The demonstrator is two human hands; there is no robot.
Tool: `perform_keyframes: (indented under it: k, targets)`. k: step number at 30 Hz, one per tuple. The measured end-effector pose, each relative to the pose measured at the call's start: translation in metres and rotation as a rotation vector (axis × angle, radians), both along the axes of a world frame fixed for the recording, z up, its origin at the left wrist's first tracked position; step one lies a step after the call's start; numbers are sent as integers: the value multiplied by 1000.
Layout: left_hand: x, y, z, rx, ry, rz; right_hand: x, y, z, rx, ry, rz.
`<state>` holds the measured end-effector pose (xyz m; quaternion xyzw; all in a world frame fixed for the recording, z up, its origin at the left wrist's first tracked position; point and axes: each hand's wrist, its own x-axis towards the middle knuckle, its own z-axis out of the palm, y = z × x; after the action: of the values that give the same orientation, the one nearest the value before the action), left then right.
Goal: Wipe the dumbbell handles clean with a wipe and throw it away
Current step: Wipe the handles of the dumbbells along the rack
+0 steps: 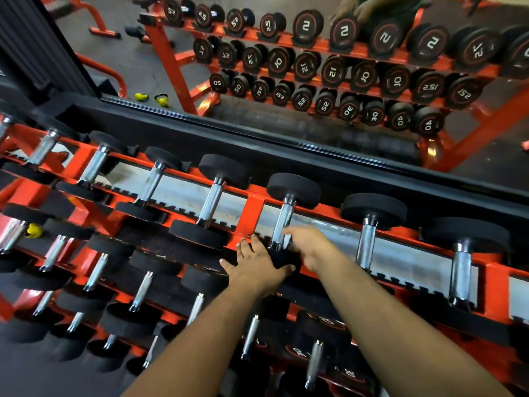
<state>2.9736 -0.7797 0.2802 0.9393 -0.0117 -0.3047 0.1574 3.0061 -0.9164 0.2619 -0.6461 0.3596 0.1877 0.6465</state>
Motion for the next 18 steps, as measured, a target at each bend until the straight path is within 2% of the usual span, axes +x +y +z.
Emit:
perform_keyframes:
  k: [5, 9, 15, 18]
  targets:
    - [0, 0, -1, -15, -2, 4, 32, -3, 15, 194, -98, -262]
    - [-1, 1, -4, -24, -2, 12, 24, 6, 10, 65, -107, -140]
    - [-1, -3, 1, 10, 19, 8, 50, 0, 17, 163, -44, -239]
    - [1, -3, 1, 19, 36, -6, 40, -5, 19, 160, -48, -176]
